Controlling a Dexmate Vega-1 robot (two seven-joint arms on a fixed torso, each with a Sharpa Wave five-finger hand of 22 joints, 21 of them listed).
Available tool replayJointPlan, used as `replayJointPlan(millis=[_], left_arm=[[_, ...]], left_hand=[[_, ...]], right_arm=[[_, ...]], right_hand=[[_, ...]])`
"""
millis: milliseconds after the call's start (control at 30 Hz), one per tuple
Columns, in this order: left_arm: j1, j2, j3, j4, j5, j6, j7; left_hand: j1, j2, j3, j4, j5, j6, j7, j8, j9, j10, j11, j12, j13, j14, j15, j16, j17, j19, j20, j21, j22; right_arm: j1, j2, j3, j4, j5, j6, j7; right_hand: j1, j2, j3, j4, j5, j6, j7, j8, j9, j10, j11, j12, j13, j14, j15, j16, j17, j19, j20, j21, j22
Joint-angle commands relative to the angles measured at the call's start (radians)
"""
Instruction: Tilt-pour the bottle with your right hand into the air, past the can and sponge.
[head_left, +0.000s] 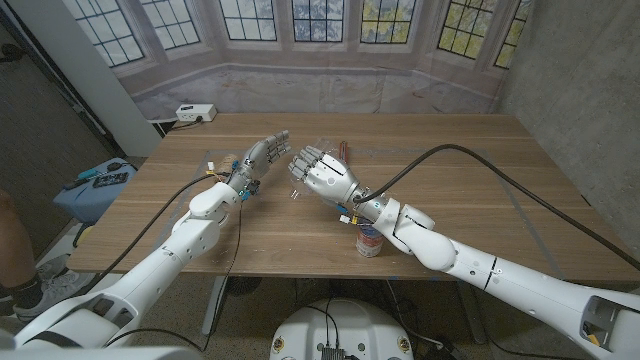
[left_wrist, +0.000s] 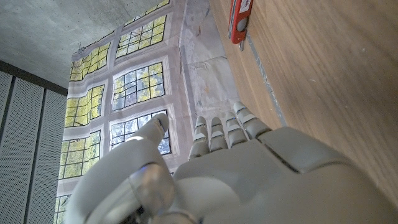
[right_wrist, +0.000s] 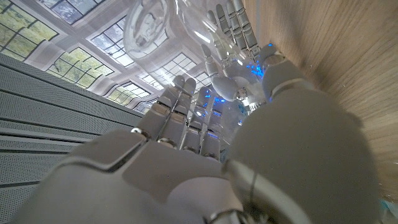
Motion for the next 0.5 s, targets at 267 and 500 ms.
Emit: replayJointPlan(millis=[267, 500], left_arm=[[0.014, -0.006, -0.007, 0.007, -0.009, -0.024, -0.005], [0.014, -0.01, -0.009, 0.013, -0.009, -0.035, -0.007]], left_hand=[[0.007, -0.002, 0.005, 0.0, 0.005, 0.011, -0.003, 0.001, 0.003, 0.01, 0.002, -0.003, 0.003, 0.01, 0.003, 0.0, 0.003, 0.009, 0.002, -0.004, 0.006], [0.007, -0.002, 0.006, 0.0, 0.005, 0.012, -0.003, 0.001, 0.003, 0.012, 0.0, -0.002, 0.003, 0.011, 0.002, 0.0, 0.002, 0.01, 0.003, -0.005, 0.006]], right_arm=[[0.02, -0.007, -0.008, 0.026, -0.062, -0.008, -0.018], [0.038, 0.011, -0.021, 0.066, -0.067, -0.015, -0.055]], right_hand=[[0.026, 0.012, 0.016, 0.008, 0.015, 0.011, -0.015, 0.007, -0.005, 0.025, -0.033, 0.001, 0.001, -0.017, -0.153, -0.009, 0.01, -0.024, -0.036, -0.006, 0.004], [0.03, 0.011, 0.018, 0.008, 0.019, 0.016, -0.013, 0.01, -0.005, 0.03, -0.032, 0.003, 0.001, -0.013, -0.153, -0.008, 0.013, -0.024, -0.034, -0.005, 0.003]])
